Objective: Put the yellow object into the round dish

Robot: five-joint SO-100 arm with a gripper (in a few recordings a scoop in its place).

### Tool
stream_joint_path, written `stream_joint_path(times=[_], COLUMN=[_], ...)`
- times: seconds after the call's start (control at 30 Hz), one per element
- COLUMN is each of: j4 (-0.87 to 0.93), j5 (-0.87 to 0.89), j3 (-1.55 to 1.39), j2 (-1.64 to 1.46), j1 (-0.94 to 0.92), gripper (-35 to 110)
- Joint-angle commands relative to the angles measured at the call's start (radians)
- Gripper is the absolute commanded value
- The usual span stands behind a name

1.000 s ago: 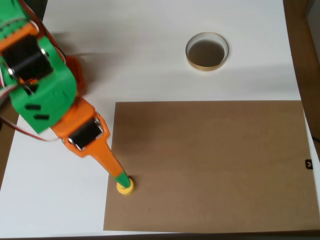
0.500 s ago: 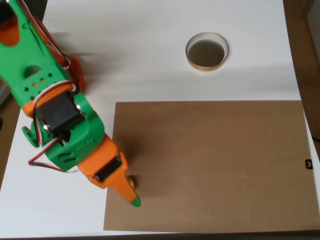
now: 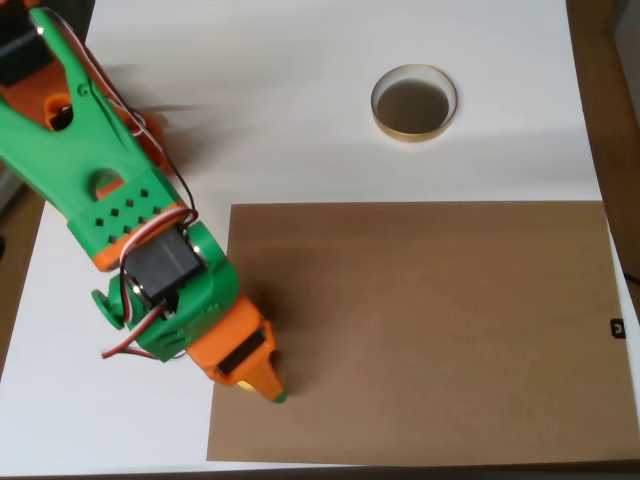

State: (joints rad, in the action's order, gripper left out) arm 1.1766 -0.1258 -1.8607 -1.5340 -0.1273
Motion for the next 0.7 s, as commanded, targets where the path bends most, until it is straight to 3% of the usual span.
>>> stream_joint_path(times=[0.0, 0.67], j4=[-0.003, -0.054], j5=[-0.012, -0.011], j3=[0.051, 0.054], j2=[-0.014, 0.044], j1=[-0.005, -0.012], gripper=[28, 5])
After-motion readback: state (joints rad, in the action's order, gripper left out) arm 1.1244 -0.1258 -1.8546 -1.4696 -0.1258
